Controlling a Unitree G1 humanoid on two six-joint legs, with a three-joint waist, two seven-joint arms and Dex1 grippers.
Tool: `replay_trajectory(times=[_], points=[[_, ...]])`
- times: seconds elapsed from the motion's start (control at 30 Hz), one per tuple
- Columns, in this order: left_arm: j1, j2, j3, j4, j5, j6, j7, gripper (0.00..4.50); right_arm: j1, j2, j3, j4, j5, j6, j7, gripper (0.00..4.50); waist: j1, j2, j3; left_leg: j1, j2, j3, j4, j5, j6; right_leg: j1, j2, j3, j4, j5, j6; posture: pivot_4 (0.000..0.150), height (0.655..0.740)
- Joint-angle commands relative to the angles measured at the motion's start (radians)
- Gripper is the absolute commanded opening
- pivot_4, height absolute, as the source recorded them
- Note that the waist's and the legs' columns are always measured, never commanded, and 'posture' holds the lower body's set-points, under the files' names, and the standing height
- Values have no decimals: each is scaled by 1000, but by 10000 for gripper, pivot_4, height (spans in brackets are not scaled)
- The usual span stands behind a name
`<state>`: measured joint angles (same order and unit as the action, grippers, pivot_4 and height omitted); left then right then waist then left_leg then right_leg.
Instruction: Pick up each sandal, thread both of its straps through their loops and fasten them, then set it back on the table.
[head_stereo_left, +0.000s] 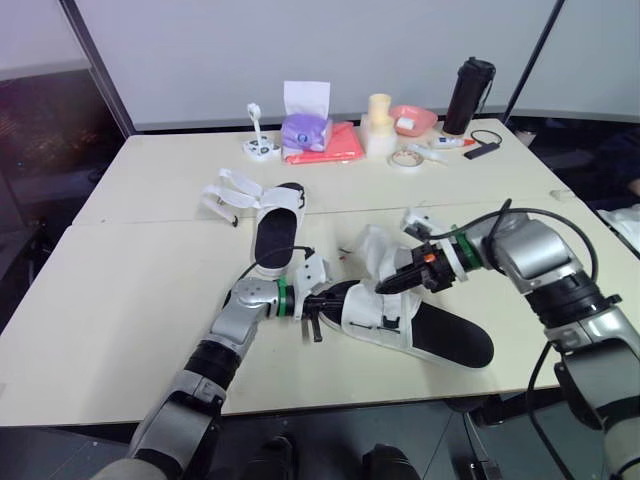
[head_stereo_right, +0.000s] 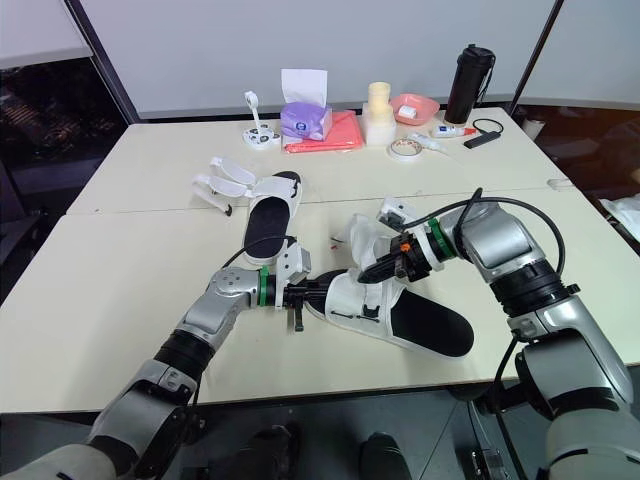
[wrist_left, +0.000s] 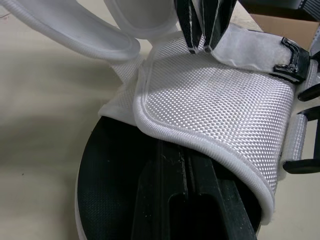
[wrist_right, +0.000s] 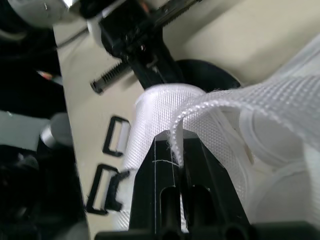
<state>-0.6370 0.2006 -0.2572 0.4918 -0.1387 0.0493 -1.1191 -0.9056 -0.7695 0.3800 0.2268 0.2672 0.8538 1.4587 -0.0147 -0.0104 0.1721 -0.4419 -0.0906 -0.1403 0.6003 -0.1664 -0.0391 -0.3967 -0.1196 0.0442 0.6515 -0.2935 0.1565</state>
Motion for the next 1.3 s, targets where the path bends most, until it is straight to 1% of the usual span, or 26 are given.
replay_trajectory(times=[0.03,0.2,0.43,0.57,0.73,0.9,1.03,1.3], points=[[8,8,-15,13,19,3,-2,0,19,-21,4,-36,-17,-42,10,103,0,0,0,0,0,0,0,0,0,0,0,0,0,0,0,1500,7344],[13,9,-17,5,18,5,-2,0,22,-28,-7,-28,-32,-62,6,103,2,0,0,0,0,0,0,0,0,0,0,0,0,0,0,1500,7344],[18,9,-22,0,18,3,-4,0,41,-59,-28,-45,-28,-36,-6,103,3,0,0,0,0,0,0,0,0,1,0,0,0,0,0,1500,7344],[16,9,-22,1,18,3,-4,0,57,-53,-62,-87,4,23,-41,103,2,0,0,0,0,0,1,0,0,1,0,0,0,0,0,1500,7344],[16,9,-24,1,18,2,-7,0,44,14,-133,-138,77,164,-134,103,1,0,0,0,0,-1,1,0,0,1,0,0,0,0,0,1500,7344],[17,8,-26,0,18,3,-8,0,37,46,-164,-173,122,239,-193,103,3,0,0,0,0,-1,1,0,0,1,0,0,0,0,0,1500,7344],[17,9,-26,0,18,4,-6,0,57,32,-147,-209,139,253,-206,103,1,0,0,0,0,-1,1,0,0,0,0,0,0,0,0,1500,7344],[17,7,-24,3,18,3,-2,0,101,-39,-107,-264,139,226,-182,103,2,0,0,0,0,0,1,0,0,1,0,0,0,0,0,1500,7344]])
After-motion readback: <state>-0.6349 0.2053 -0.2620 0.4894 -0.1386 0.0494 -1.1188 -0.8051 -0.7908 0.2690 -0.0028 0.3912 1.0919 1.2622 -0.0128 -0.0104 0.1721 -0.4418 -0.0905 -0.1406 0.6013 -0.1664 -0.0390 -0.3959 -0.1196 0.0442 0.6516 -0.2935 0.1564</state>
